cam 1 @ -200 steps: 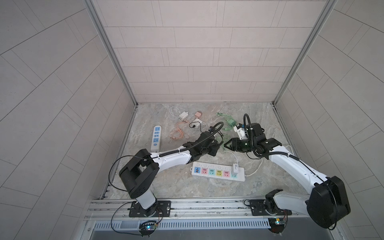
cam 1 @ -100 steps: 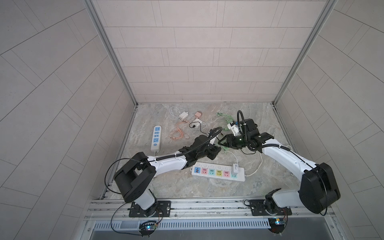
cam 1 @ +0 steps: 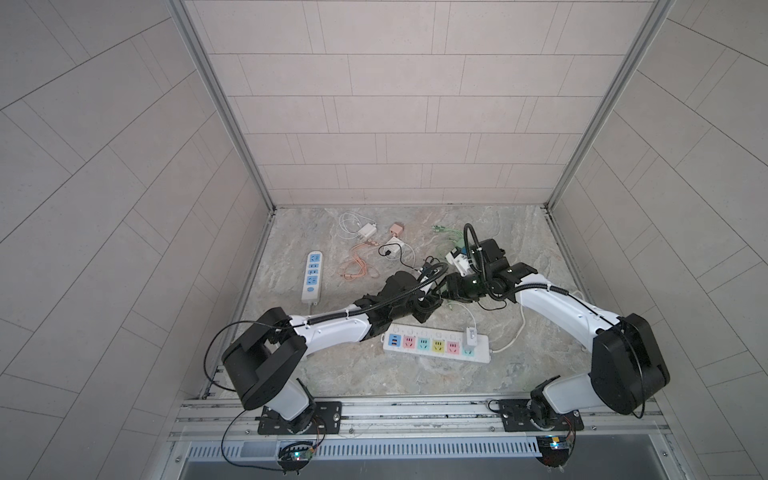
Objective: Insert the plug
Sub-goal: 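Grasp the green charger with the right gripper while the left gripper holds it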
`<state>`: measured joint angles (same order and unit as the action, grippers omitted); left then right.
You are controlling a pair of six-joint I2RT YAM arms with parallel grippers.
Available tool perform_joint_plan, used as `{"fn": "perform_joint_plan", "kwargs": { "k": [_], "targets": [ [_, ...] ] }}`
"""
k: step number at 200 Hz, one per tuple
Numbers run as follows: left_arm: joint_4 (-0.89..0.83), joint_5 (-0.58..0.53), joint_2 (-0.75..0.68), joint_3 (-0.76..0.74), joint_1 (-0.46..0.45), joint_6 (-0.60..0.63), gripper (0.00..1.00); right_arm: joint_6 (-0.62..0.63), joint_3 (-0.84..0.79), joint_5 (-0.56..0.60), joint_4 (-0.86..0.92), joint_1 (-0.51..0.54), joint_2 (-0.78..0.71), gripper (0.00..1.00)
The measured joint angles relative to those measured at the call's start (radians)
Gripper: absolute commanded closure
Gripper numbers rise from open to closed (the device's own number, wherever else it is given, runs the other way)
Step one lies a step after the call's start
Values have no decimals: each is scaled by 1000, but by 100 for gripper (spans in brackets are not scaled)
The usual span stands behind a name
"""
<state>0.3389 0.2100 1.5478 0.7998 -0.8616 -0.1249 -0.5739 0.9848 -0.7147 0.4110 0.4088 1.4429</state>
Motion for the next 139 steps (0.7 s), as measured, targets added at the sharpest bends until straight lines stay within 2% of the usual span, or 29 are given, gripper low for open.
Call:
{"fn": "perform_joint_plan", "kwargs": {
  "k": [62, 93, 109, 139],
  "targets": [
    [-8, 23, -6, -8, 0, 32, 69, 20, 6, 0, 2, 19, 22, 53],
    [-18, 36, -29, -12, 0, 34, 69, 27, 16, -32, -4, 23, 40, 54],
    [-25, 43, -43, -14, 0, 34, 69, 30, 16, -60, -8, 23, 48, 58],
    [-37, 47, -51, -15, 0, 37, 69, 37, 17, -73, -4, 25, 45, 58]
  ]
}}
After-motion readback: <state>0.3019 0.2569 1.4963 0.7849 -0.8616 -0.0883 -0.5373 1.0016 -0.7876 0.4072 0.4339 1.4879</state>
